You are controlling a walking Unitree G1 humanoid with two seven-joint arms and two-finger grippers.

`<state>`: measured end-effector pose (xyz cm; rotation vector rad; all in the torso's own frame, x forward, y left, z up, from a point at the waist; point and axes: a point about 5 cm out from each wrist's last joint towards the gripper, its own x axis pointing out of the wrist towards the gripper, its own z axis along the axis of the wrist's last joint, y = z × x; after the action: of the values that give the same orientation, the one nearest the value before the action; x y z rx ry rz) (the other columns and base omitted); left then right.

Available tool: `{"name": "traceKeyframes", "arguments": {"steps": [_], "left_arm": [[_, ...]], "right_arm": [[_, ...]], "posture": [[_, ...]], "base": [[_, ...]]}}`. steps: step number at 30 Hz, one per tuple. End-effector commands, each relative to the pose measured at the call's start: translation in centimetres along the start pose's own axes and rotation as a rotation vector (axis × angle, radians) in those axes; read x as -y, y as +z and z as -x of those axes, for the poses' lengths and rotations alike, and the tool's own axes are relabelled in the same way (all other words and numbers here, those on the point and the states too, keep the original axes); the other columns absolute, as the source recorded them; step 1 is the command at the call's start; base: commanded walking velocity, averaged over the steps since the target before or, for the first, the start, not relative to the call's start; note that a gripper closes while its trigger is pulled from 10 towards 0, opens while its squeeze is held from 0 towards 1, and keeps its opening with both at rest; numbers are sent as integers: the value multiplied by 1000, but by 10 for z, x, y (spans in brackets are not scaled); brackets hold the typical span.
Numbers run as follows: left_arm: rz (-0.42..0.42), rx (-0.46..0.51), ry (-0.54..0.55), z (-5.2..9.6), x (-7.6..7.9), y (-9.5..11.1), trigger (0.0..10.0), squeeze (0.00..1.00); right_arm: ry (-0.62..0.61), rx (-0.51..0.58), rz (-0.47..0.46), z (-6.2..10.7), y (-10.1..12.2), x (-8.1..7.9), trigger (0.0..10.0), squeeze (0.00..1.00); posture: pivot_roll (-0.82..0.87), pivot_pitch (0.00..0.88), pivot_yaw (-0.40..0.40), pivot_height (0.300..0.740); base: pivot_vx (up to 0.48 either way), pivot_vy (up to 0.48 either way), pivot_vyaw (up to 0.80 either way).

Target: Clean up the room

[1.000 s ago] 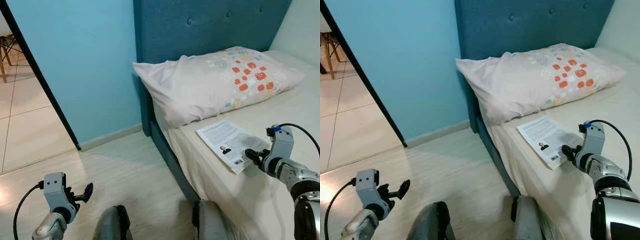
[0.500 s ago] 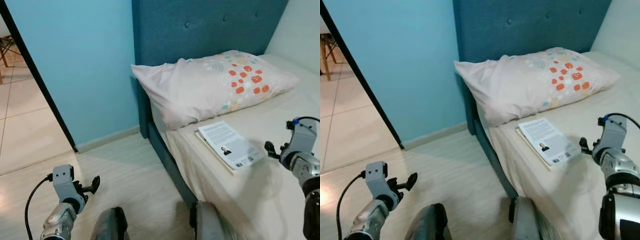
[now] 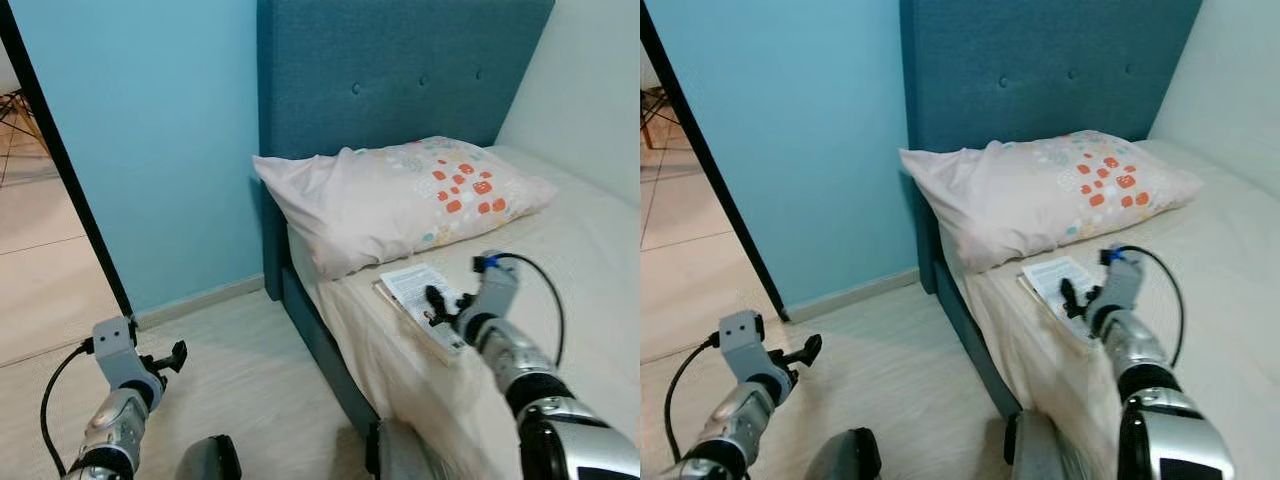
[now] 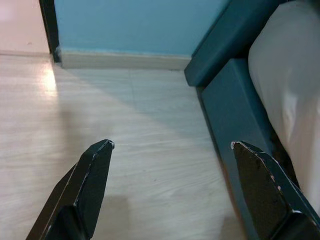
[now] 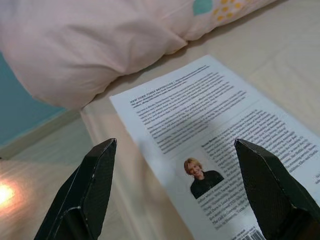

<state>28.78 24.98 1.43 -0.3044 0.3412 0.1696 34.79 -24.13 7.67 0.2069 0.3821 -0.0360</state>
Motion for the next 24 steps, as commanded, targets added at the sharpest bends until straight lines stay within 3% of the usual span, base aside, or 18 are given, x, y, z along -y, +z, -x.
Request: {"name": "traceKeyframes", "arguments": {"steps": [1,9,12,15,24], "left_arm": [[-3,-37,-3,0,5,-7,10000,0],[-8,-75,6,1,10,-18,10000,0],[-1,-86,22,2,10,-21,10000,0],[-3,-87,23,1,11,-21,10000,0],[-22,-91,14,0,15,-20,10000,0]], "right_arm": [[4,12,26,0,2,-1,10000,0],[55,-39,38,1,-25,-13,10000,0],[146,-22,38,1,-35,-31,10000,0],[178,-12,41,1,-37,-37,10000,0],[190,-45,72,2,-47,-41,10000,0]], "posture": [[-33,0,-63,575],[-36,0,-72,600],[-37,0,-72,614],[-35,0,-73,624],[-32,0,-71,649]], "base": [[0,0,0],[0,0,0],[0,0,0],[0,0,0],[0,0,0]]}}
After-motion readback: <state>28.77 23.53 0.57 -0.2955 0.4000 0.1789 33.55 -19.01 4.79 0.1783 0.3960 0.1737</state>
